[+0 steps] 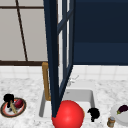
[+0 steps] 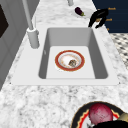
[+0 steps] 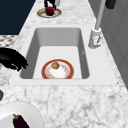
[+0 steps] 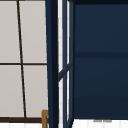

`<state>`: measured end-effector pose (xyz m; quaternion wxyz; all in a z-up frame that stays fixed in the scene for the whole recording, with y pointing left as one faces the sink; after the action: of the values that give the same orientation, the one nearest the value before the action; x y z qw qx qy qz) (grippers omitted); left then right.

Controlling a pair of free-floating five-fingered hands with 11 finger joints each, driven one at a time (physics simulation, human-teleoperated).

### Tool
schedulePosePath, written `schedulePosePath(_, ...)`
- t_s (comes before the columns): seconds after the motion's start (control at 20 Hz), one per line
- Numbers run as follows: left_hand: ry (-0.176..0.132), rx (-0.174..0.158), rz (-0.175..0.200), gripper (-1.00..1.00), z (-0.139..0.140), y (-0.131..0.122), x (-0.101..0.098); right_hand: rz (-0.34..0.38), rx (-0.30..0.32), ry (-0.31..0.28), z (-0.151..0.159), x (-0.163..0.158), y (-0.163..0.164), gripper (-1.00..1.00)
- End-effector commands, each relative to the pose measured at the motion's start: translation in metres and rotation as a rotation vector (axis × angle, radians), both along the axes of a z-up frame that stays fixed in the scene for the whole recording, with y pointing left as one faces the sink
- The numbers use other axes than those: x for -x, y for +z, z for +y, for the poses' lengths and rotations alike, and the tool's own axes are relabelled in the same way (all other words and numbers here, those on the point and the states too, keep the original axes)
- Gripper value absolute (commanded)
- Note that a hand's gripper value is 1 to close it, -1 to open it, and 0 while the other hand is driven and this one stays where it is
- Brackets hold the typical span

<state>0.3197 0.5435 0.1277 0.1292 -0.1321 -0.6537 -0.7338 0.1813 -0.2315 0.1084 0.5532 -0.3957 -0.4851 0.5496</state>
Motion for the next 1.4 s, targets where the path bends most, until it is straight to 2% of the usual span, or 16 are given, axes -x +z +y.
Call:
schedulePosePath(0.0, -0.010, 0.008, 0.025, 1.00, -0.002, 0.027, 0.000, 0.000, 0.000, 0.000, 0.000, 0.000, 0.000, 0.00)
schedulePosePath(0.45, -0.015, 0.036, 0.033, 1.00, -0.001, 0.088, 0.001, 0.000, 0.000, 0.000, 0.000, 0.000, 0.000, 0.00)
schedulePosePath(0.8, -0.027, 0.033, 0.041, 1.00, -0.010, 0.137, 0.001, 0.000, 0.000, 0.000, 0.000, 0.000, 0.000, 0.00)
schedulePosePath(1.0, -0.032, 0.024, 0.055, 1.00, -0.017, 0.157, -0.009, 0.000, 0.000, 0.000, 0.000, 0.000, 0.000, 0.00)
schedulePosePath(1.25, -0.024, 0.019, 0.043, 1.00, -0.039, 0.174, -0.020, 0.000, 0.000, 0.000, 0.000, 0.000, 0.000, 0.00)
schedulePosePath(1.35, -0.015, 0.018, 0.021, 1.00, -0.054, 0.181, -0.016, 0.000, 0.000, 0.000, 0.000, 0.000, 0.000, 0.00)
